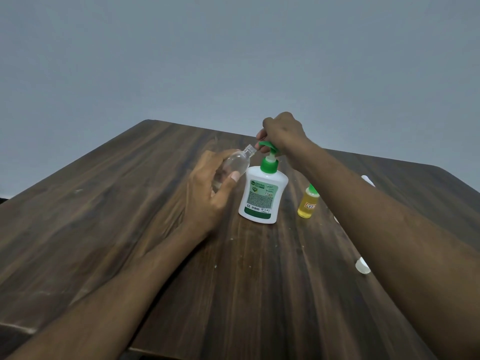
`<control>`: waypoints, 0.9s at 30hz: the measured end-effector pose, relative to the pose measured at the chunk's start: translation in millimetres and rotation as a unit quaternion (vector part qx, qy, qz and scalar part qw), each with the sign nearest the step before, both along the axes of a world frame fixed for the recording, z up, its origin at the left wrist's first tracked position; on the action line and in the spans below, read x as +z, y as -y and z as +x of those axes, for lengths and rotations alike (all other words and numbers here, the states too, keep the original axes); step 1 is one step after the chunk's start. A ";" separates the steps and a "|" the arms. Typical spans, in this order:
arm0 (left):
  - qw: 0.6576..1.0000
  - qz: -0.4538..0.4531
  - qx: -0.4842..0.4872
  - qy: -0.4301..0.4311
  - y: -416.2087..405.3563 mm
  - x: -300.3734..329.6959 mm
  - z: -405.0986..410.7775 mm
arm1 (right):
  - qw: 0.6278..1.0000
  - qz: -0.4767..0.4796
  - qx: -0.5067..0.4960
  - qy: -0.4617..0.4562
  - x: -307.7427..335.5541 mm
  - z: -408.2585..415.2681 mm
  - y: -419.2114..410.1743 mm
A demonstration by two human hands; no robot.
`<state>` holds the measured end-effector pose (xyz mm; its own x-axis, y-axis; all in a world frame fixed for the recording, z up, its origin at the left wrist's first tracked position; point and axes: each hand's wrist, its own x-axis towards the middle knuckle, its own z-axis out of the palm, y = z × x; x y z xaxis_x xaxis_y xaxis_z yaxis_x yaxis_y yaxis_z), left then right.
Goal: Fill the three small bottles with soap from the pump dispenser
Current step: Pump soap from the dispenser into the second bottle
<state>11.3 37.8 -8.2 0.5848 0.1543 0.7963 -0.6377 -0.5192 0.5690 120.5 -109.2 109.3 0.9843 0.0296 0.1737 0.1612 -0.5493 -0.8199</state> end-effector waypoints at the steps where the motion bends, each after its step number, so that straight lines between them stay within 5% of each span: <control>1: 1.000 -0.001 -0.006 -0.001 0.6 0.6 0.1 | 1.000 -0.002 0.002 0.002 -0.6 -0.5 -0.1; 27: 1.000 0.007 0.023 0.004 1.4 -2.3 2.5 | 0.996 -0.066 0.022 -0.054 -9.0 -10.9 -3.9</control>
<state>13.8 36.3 -10.5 0.5714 0.1701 0.8028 -0.6173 -0.5555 0.5571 109.6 -105.3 100.3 0.9944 0.0879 0.0594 0.1024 -0.6486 -0.7542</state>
